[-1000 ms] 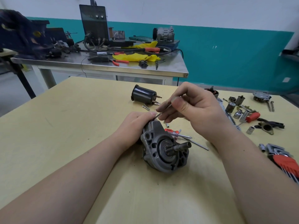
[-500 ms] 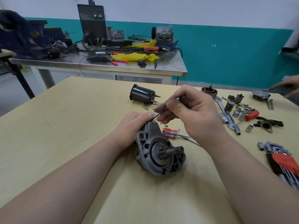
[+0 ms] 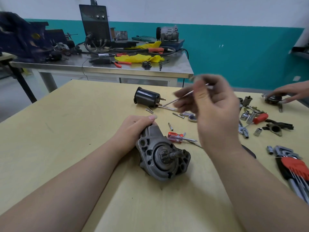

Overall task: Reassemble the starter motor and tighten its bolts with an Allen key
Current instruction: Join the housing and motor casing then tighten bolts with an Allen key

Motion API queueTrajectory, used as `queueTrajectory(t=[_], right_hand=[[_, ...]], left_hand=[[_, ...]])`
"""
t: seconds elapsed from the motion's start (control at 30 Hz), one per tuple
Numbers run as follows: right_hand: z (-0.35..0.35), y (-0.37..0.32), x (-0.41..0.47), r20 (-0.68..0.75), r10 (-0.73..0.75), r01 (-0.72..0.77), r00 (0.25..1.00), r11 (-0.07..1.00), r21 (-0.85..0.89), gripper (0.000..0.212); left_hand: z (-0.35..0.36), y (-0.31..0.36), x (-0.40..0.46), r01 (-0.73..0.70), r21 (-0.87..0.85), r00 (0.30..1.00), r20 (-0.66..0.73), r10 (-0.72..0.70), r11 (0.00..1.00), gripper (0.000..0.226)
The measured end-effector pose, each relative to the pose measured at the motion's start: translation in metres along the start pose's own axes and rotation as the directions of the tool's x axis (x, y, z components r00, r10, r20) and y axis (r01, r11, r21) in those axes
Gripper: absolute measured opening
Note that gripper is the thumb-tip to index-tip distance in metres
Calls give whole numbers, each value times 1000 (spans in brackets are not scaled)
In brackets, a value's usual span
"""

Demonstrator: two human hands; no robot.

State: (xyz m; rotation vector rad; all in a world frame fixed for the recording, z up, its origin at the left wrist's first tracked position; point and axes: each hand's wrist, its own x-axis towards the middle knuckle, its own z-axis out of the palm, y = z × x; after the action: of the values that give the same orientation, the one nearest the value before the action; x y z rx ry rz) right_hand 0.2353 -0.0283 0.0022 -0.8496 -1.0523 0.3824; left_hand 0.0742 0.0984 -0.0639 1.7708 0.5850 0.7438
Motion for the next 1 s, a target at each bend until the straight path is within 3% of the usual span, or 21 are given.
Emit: queueTrajectory(t=[0.07,0.2,0.27,0.33,0.4,0.5,0.67,0.87,1.0], right_hand=[[-13,-1,9,-158,-24,17,987,999,-49,11],[-47,23,22,-296,17,-152,955,886,-438,6],[-63,39,28,-248,151,-280,957,703,-653,2],[-72,53,30,-157,327,-303,932,465,-832,18],[-71,62,27,-71,460,-216,885,271,-938,33],[-65,68,20,2,530,-73,848,122,-990,40],[-62,72,20,30,549,7,836,45,-999,39],[-56,57,22,130,540,96,832,91,-991,28],[-51,47,19,164,695,144,700,87,-986,43]], left_hand=[[-2,-1,-1,-12,-7,1000,29,13,1000,68],[-5,-1,-1,-14,-41,999,42,16,999,79],[-5,1,-3,1,-55,998,60,2,998,78],[-6,5,-4,-2,-49,997,83,6,999,65],[-9,10,-3,-23,-1,994,106,23,1000,48],[-13,15,-2,-82,46,988,137,75,996,38],[-9,14,-2,-100,71,988,122,91,993,40],[-7,12,-2,-132,138,989,91,120,982,41],[-5,13,-4,-102,78,994,51,98,992,42]])
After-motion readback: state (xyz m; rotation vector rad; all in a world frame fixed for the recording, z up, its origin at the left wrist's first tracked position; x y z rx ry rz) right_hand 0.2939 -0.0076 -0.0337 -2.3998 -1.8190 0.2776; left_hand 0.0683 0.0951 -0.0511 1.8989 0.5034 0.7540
